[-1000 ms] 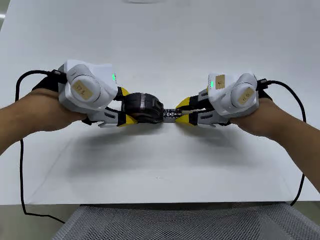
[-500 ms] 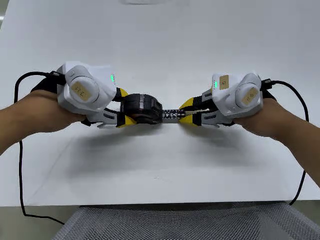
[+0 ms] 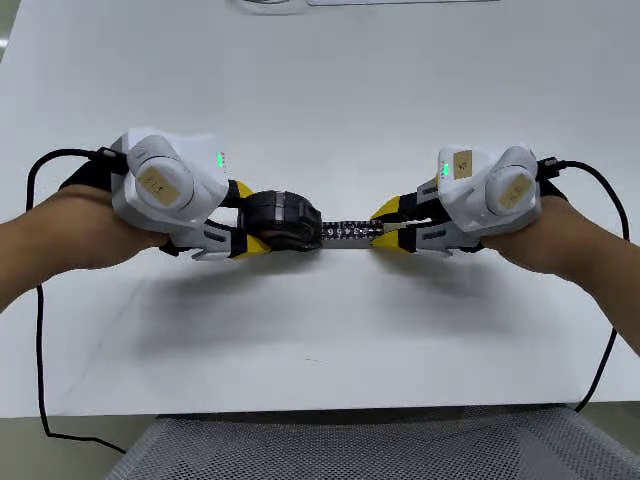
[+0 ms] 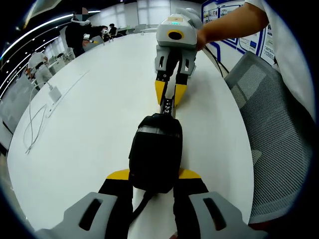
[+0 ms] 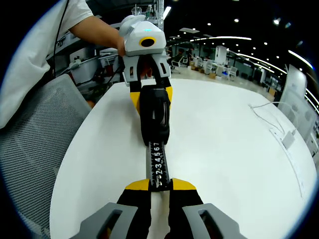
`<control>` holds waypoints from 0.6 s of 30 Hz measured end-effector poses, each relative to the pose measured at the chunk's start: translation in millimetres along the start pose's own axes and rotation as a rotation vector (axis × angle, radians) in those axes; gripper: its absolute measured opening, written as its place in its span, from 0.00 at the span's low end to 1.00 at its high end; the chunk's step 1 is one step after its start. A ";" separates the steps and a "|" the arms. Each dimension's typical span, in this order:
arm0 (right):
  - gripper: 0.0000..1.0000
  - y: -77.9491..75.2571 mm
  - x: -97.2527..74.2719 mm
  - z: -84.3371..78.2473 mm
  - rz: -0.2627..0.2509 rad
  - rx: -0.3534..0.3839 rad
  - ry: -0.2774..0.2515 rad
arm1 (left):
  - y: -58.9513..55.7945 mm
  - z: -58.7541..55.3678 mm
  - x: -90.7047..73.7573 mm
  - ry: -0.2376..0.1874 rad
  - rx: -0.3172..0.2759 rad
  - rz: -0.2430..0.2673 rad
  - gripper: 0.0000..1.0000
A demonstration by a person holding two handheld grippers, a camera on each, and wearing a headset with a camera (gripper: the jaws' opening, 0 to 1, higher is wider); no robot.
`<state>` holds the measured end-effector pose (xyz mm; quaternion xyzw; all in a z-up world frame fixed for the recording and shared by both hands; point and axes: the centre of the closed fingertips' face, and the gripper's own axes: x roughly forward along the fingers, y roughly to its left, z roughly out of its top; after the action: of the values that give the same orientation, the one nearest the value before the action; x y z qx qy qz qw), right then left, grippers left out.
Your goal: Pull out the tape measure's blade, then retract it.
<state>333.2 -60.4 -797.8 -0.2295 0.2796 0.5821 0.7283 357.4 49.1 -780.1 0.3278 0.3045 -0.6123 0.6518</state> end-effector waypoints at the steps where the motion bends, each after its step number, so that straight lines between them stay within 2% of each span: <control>1: 0.08 -0.3 -1.0 -1.0 -0.001 0.002 0.002 | 0.0 0.0 0.1 0.000 0.000 0.001 0.26; 18: 0.08 -2.8 -16.5 -15.7 -0.006 -0.005 0.038 | -0.1 0.0 0.1 0.002 0.003 0.003 0.26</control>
<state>331.0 -83.3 -798.3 -0.2431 0.2914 0.5760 0.7240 357.3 49.1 -780.2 0.3298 0.3037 -0.6113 0.6522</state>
